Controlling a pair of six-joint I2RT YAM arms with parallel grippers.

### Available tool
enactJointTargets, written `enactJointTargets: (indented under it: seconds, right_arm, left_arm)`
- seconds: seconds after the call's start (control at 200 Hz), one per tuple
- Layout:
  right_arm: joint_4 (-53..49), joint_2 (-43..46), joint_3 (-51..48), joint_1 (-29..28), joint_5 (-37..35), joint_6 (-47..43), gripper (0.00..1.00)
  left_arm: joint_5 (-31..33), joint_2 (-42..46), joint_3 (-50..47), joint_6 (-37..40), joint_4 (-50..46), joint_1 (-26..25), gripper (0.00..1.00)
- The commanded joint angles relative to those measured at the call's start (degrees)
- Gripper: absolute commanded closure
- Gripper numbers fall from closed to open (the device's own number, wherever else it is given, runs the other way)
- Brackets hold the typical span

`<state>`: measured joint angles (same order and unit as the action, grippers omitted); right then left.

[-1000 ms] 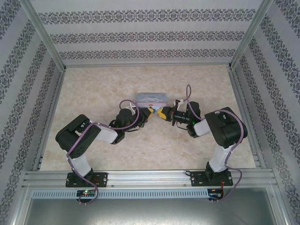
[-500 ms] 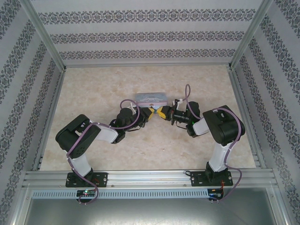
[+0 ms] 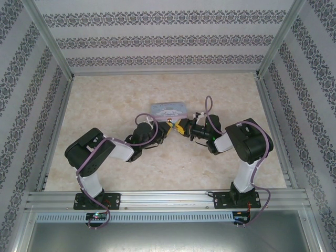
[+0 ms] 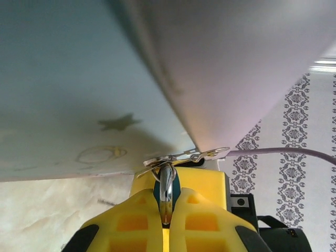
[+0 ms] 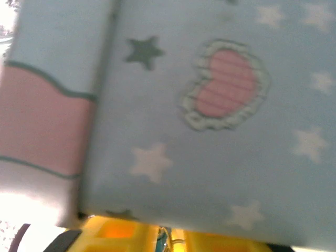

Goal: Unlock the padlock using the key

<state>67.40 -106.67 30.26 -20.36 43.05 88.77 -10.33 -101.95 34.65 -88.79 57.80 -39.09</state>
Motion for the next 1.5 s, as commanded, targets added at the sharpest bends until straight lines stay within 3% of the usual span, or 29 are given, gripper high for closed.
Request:
enactJointTargets:
  seconds: [0.0,0.3,0.475,0.615,0.734,0.819,0.929,1.169,1.499]
  right_arm:
    - [2.5,1.7,0.2,0.7,-0.4,-2.2,0.66]
    - [-1.7,5.4,-5.4,3.1,2.7,-7.0,0.44]
    - [-7.3,10.3,-9.0,4.1,3.4,-11.4,0.43]
    - [-23.8,18.2,-7.1,3.3,2.0,-22.1,0.45]
    - [-48.1,27.1,-1.6,0.6,-5.2,-38.3,0.46]
    - [-66.2,31.6,4.6,-3.8,-16.6,-52.0,0.47]
    - [-77.1,32.6,9.8,-9.4,-29.1,-63.4,0.47]
    - [-79.8,28.9,12.2,-16.7,-43.2,-75.4,0.58]
    - [-75.4,24.0,13.0,-22.5,-51.1,-82.1,0.62]
  left_arm:
    - [-0.6,0.3,-1.8,1.2,1.2,-2.7,1.0]
    - [2.0,2.5,-0.5,4.4,-4.7,-0.7,1.0]
    - [0.9,2.3,0.9,5.3,-6.9,-0.4,1.0]
    - [-0.1,1.8,1.5,5.4,-7.3,-0.2,1.0]
    - [-0.8,1.8,2.0,5.3,-7.6,-0.2,1.0]
    - [-1.2,1.8,2.3,5.3,-7.9,-0.1,1.0]
    - [-2.0,1.8,3.0,5.3,-8.4,-0.1,1.0]
    - [-3.2,1.9,3.8,5.1,-8.8,-0.1,1.0]
    - [-4.4,2.0,4.2,5.2,-9.3,-0.1,1.0]
